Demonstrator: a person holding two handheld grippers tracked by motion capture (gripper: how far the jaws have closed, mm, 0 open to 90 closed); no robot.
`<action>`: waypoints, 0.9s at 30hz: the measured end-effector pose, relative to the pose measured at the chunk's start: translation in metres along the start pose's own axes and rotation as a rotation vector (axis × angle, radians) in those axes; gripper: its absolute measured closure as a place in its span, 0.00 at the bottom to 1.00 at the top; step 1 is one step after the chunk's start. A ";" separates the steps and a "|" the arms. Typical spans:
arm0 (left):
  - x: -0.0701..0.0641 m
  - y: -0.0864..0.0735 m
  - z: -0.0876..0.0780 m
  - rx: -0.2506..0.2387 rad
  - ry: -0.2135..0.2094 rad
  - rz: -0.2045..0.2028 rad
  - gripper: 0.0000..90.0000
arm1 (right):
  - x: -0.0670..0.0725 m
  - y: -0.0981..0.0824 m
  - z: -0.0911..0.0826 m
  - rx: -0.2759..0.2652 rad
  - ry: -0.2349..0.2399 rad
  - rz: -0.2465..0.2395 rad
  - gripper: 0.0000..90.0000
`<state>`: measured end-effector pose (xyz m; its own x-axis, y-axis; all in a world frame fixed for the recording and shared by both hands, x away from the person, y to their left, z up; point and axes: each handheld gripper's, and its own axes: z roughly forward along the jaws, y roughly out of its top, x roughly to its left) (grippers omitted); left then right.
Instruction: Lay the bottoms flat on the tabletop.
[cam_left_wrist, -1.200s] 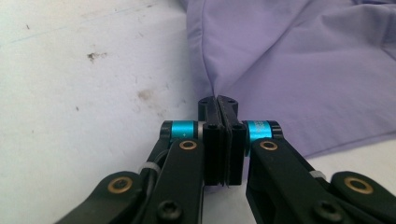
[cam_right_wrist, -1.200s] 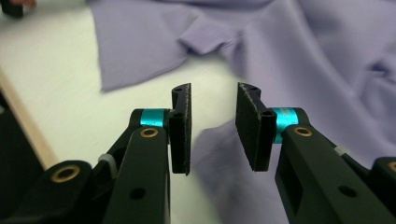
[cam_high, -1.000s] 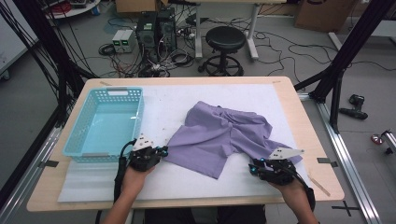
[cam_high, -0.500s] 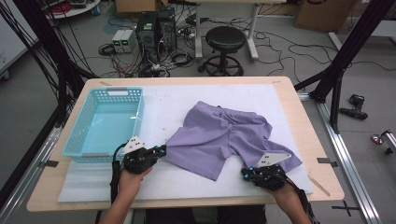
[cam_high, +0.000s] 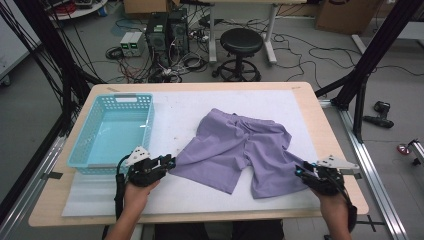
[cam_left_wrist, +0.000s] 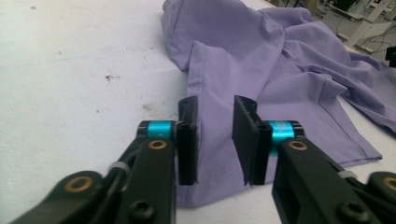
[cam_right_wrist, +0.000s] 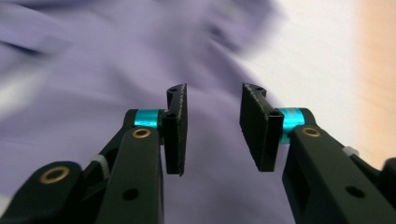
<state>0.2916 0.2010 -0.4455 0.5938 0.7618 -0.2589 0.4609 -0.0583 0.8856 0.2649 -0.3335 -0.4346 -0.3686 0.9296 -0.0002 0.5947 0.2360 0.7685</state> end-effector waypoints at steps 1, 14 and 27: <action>0.000 0.000 0.001 -0.001 -0.001 -0.001 0.78 | -0.007 -0.004 0.000 0.022 -0.024 0.012 0.68; -0.003 0.000 0.015 0.060 0.023 0.045 0.58 | -0.016 -0.039 -0.037 0.202 0.056 -0.051 0.99; 0.000 0.007 0.052 0.250 0.115 0.076 0.73 | -0.020 -0.001 -0.001 0.079 0.036 -0.005 0.62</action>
<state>0.3290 0.1677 -0.4595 0.5603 0.8168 -0.1373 0.5750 -0.2642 0.7743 0.2713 -0.3527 -0.4344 -0.3961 0.9180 0.0201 0.6467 0.2634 0.7158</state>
